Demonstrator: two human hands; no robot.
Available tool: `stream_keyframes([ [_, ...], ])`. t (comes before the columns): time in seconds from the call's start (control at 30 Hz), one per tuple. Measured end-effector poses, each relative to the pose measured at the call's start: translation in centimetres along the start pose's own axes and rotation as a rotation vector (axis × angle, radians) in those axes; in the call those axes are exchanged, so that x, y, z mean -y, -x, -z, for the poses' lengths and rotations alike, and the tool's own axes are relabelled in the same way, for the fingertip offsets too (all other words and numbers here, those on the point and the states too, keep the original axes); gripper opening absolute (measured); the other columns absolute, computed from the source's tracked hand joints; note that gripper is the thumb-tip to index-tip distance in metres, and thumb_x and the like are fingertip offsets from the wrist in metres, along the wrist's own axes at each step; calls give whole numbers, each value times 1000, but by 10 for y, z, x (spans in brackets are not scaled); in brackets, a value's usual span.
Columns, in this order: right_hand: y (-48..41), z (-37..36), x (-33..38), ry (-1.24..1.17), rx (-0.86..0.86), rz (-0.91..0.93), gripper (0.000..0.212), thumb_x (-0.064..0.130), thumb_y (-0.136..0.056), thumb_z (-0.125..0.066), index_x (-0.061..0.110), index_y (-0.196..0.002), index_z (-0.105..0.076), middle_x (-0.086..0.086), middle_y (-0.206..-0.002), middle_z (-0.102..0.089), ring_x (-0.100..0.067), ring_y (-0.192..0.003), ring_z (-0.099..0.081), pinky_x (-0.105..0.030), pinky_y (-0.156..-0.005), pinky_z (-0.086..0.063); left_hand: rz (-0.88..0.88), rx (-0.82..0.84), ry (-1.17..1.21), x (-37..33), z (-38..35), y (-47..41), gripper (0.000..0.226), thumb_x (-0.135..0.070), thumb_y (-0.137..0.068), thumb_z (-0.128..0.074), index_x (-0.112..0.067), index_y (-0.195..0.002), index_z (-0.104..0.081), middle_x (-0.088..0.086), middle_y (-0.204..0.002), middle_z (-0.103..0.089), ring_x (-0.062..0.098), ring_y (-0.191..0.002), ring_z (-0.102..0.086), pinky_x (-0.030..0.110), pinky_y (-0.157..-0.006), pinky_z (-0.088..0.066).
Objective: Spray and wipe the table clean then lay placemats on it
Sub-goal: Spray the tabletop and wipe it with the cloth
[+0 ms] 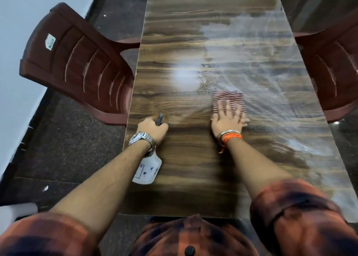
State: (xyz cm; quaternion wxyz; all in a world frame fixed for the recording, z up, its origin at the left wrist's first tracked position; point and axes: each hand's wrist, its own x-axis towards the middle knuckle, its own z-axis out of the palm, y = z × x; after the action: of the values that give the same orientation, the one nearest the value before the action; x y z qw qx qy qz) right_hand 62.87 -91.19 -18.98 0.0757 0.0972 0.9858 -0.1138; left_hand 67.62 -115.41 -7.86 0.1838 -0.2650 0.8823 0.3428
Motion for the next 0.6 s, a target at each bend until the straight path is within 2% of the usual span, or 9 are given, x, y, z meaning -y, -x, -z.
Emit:
stream_keyframes([
  [0.03,-7,4,-6,-39,-2,-129,58,44,-95,-30,41,-151,-14,9,-161,-6,-35,-146,0,-54,-116,4,-12,3,1,0,2,-3,36,-43,-69,-54,-18,-91,-68,8,-87,-72,31,-76,-70,40,-78,-60],
  [0.1,-13,6,5,-89,-4,-268,59,41,-95,-33,39,-151,-14,9,-161,-4,-37,-146,3,-56,-115,5,-15,12,0,-1,5,-10,33,-43,-71,-55,-19,-90,-67,8,-87,-72,32,-77,-71,40,-78,-60],
  [0.17,-8,0,36,-80,-27,-222,61,40,-94,-36,39,-151,-15,8,-161,-6,-38,-146,2,-58,-115,3,-15,23,-9,-3,3,-18,33,-43,-70,-55,-19,-89,-66,9,-87,-72,33,-77,-71,42,-78,-61],
  [0.2,-3,-5,56,-51,-22,-106,61,40,-93,-38,39,-151,-17,8,-161,-8,-38,-146,0,-59,-114,2,-20,33,-16,-5,2,-20,35,-44,-69,-55,-18,-90,-66,9,-88,-72,33,-77,-72,43,-78,-62],
  [0.33,20,-19,117,105,174,596,56,45,-93,-33,39,-148,-28,12,-160,-9,-32,-147,4,-55,-116,6,-60,48,-30,-20,-3,-30,43,-46,-65,-50,-16,-88,-68,12,-84,-74,31,-73,-72,37,-75,-61],
  [0.4,11,-16,112,127,182,723,52,47,-94,-30,38,-146,-33,14,-159,-14,-27,-148,0,-52,-117,3,-85,43,-27,-27,-2,-33,38,-47,-70,-52,-16,-85,-68,9,-79,-73,26,-66,-71,30,-66,-58],
  [0.47,-15,-10,83,110,84,614,53,48,-95,-28,43,-147,-25,14,-159,-16,-26,-147,-7,-51,-117,-1,-92,31,-3,-29,-1,-34,29,-44,-74,-54,-17,-83,-64,8,-80,-73,27,-68,-71,30,-68,-57],
  [0.6,-57,18,-17,-2,-1,-2,57,46,-95,-27,43,-150,-13,12,-161,-5,-31,-147,-2,-55,-116,2,-79,-3,11,-23,-2,-25,23,-38,-78,-56,-17,-86,-63,9,-86,-71,30,-74,-72,34,-74,-58],
])
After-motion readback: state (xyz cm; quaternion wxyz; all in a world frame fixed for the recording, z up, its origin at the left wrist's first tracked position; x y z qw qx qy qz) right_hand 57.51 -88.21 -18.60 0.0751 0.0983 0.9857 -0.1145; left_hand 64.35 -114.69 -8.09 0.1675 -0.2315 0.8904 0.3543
